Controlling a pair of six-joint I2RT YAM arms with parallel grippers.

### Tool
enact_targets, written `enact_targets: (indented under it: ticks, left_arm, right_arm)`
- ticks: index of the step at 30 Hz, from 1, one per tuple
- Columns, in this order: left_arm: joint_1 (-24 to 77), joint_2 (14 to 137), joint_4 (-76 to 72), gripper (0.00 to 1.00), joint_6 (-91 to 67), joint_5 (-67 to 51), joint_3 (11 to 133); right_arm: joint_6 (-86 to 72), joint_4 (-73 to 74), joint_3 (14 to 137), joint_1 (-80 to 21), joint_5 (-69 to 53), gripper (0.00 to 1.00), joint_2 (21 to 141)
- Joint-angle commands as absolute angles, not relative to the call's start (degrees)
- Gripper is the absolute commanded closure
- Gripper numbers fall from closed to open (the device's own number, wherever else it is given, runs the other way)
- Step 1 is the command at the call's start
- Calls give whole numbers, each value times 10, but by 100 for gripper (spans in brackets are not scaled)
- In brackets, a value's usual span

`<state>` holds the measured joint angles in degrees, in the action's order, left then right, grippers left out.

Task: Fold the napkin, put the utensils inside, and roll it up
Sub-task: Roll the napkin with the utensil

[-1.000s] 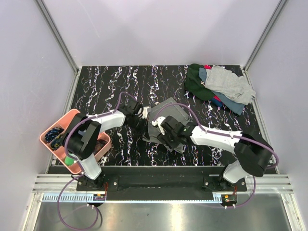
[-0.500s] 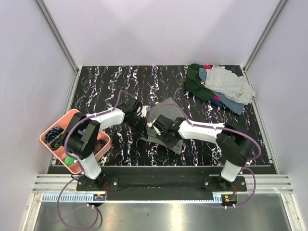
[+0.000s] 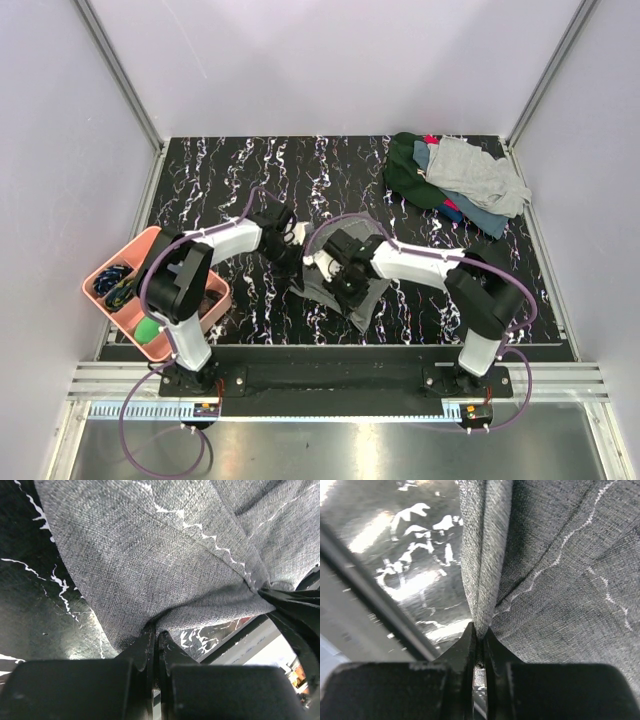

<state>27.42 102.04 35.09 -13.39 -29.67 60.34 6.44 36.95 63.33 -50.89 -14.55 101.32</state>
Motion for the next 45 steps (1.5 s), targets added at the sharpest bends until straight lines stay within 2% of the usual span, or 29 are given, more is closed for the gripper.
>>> enact_targets:
  ticks: [1,5,10,12,15,17,18,21,27,31,40,45]
  left_arm:
    - [265,1027,385,100,-101,-305,631]
    - [262,1039,397,100,-89,-311,639]
    - [252,1066,417,100,-68,-320,652]
    - [248,1075,424,100,-61,-321,656]
    - [245,1080,425,100,-56,-330,657]
    - [246,1084,425,100,-56,-337,658]
    - [245,1084,425,100,-56,-339,659]
    - [244,1084,425,100,-55,-343,658]
    - [244,1086,425,100,-54,-351,660]
    - [243,1087,420,100,-57,-352,660]
    - [242,1090,415,100,-62,-357,659]
    - [241,1092,414,100,-63,-361,660]
  right_arm:
    - [78,392,651,-467,-308,91,1027]
    - [81,390,649,-433,-394,91,1057]
    - [85,382,650,-416,-392,91,1077]
    - [84,381,650,-413,-383,87,1072]
    - [78,380,651,-413,-364,77,1045]
    - [73,381,658,-413,-346,60,1016]
    - [69,380,663,-413,-340,54,1006]
    - [60,369,679,-413,-312,47,971]
    - [44,240,643,-420,-256,38,921]
    - [53,196,640,-440,-216,36,944]
    - [65,188,665,-480,-208,39,1015]
    - [63,188,664,-485,-197,44,1035]
